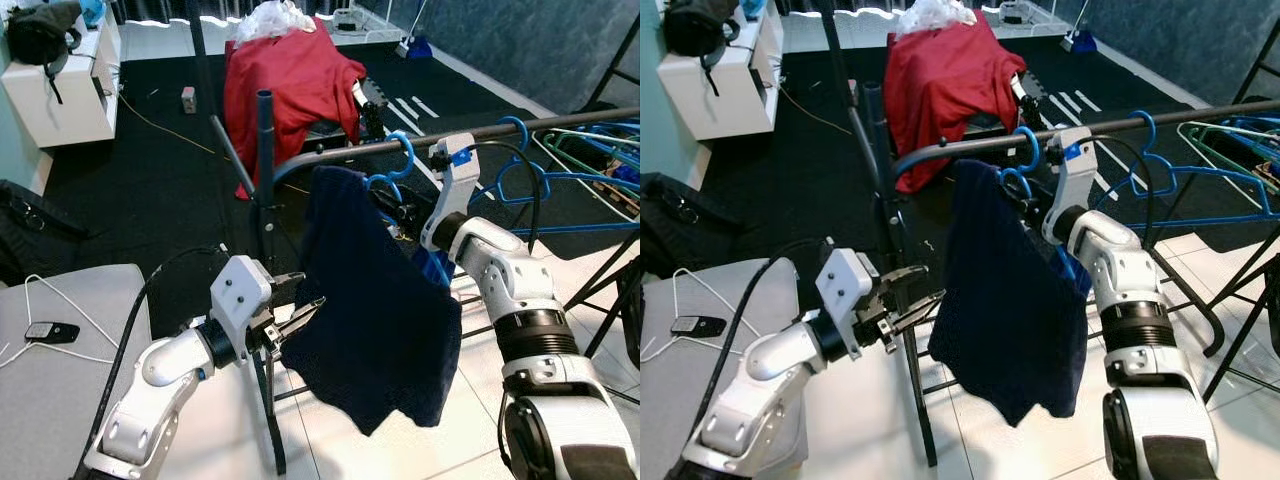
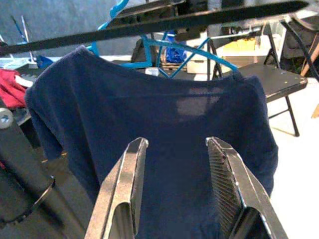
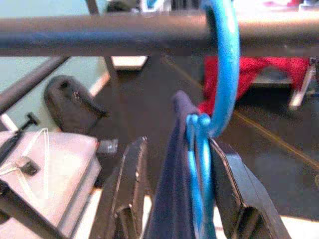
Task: Hang hanger
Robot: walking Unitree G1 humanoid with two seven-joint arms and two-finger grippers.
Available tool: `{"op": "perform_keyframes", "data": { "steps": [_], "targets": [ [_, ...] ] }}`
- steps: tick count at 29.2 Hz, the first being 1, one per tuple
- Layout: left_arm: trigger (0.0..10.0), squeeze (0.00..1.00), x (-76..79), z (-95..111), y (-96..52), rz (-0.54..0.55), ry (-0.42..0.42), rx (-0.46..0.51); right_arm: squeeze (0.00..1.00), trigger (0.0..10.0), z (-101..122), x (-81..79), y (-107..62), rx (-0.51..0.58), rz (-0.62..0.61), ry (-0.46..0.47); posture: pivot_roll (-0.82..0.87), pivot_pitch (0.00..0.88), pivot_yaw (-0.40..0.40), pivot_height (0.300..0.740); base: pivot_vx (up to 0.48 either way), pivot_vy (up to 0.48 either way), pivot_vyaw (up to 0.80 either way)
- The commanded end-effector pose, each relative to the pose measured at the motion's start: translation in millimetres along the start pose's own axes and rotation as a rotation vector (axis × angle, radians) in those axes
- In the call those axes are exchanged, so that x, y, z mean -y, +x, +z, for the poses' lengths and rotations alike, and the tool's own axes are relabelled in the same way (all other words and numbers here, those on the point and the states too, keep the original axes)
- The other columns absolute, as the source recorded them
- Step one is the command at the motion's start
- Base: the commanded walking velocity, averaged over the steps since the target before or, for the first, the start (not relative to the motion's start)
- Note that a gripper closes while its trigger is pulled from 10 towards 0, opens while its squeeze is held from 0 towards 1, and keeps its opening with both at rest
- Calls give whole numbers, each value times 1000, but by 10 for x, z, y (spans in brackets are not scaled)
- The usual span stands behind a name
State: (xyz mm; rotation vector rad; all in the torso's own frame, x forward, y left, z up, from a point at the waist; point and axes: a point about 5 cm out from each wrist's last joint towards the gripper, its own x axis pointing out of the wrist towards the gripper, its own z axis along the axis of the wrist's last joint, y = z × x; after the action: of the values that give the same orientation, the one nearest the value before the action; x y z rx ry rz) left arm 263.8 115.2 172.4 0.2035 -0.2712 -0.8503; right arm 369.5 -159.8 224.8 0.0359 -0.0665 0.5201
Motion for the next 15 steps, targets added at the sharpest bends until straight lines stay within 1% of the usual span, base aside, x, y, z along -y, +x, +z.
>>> {"op": "perform_keyframes", "data": {
  "steps": [1,2,4,5,6,7,9,10,11,13,14,15],
  "targets": [
    [10000,0,32,3,-7,-23,-2,-6,0,10000,37,-23,-4,18,-5,-21,-62,106,-29,740,0,0,0],
    [10000,0,42,2,-3,-30,-5,-6,0,10000,8,-91,-50,39,-21,-8,-65,104,-27,740,0,0,0],
    [10000,0,42,2,-3,-30,-5,-6,0,10000,8,-91,-50,39,-21,-8,-65,104,-27,740,0,0,0],
    [10000,0,52,2,-1,-36,-8,-7,0,10000,-31,-144,-93,46,-39,11,-67,103,-27,740,0,0,0],
    [10000,0,52,2,-1,-36,-8,-7,0,10000,-31,-144,-93,46,-39,11,-67,103,-27,740,0,0,0],
    [10000,0,61,0,-2,-41,-10,-8,0,10000,-94,-216,-151,46,-54,2,-67,102,-29,740,0,0,0],
    [10000,0,61,0,-2,-41,-10,-8,0,10000,-94,-216,-151,46,-54,2,-67,102,-29,740,0,0,0],
    [10000,0,67,-8,-9,-39,-16,-13,0,10000,-147,-283,-213,55,-75,-27,-68,102,-32,740,0,0,0],
    [10000,0,63,-28,-18,-25,-22,-21,0,10000,-205,-333,-279,61,-116,-105,-68,101,-35,740,0,0,0],
    [10000,0,63,-28,-18,-25,-22,-21,0,10000,-205,-333,-279,61,-116,-105,-68,101,-35,740,0,0,0],
    [10000,0,56,-51,-28,-10,-28,-28,0,10000,-270,-366,-336,65,-155,-165,-67,100,-37,740,0,0,0],
    [10000,0,56,-63,-32,-1,-32,-33,0,10000,-368,-379,-382,38,-182,-198,-67,97,-35,740,0,0,0]
  ]
}}
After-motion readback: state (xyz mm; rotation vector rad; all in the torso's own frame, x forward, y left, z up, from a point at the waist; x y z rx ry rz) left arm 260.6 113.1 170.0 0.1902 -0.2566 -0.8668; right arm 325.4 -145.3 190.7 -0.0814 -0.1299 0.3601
